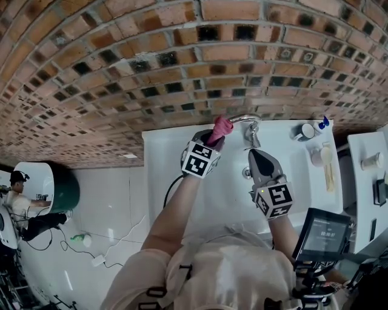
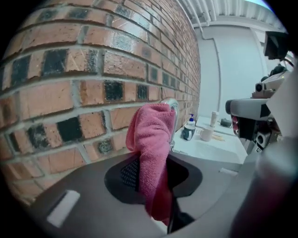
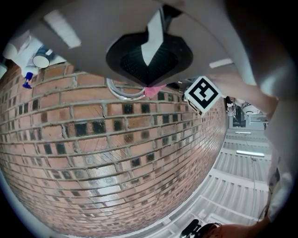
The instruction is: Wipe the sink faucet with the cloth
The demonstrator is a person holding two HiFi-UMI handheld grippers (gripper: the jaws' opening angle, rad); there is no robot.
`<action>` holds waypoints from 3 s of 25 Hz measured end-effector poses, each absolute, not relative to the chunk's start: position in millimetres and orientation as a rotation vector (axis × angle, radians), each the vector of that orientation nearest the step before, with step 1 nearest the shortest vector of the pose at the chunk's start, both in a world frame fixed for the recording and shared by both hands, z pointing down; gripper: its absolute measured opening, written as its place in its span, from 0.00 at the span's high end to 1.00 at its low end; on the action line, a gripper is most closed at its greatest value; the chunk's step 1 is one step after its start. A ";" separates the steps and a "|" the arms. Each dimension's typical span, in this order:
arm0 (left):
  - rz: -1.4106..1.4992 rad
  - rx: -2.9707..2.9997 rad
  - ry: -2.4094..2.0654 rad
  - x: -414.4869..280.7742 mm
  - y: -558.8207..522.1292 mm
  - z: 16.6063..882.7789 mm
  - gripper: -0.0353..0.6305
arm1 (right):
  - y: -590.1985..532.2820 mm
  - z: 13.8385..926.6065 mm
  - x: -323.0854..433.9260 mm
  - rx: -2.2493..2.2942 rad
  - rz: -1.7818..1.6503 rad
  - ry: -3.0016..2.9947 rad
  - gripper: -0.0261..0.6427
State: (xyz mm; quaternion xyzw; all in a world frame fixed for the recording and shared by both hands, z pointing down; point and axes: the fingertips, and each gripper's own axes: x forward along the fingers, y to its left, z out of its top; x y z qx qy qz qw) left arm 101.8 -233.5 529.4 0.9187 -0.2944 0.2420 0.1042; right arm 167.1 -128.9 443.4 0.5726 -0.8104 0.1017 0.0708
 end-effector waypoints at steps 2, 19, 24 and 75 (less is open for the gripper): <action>0.480 2.715 -0.864 109.3 -223.4 504.1 0.81 | -127.7 444.0 170.4 1.729 0.302 -2.429 0.99; 0.317 2.583 -0.641 212.3 -215.4 484.5 0.82 | -127.1 447.1 217.0 1.846 0.305 -2.364 0.99; 0.423 2.583 -0.630 227.8 -214.7 508.4 0.82 | -130.0 447.0 225.9 1.860 0.311 -2.360 0.99; 0.240 2.828 -0.982 90.3 -184.7 399.2 0.81 | -131.9 410.9 144.3 1.684 0.246 -2.560 0.99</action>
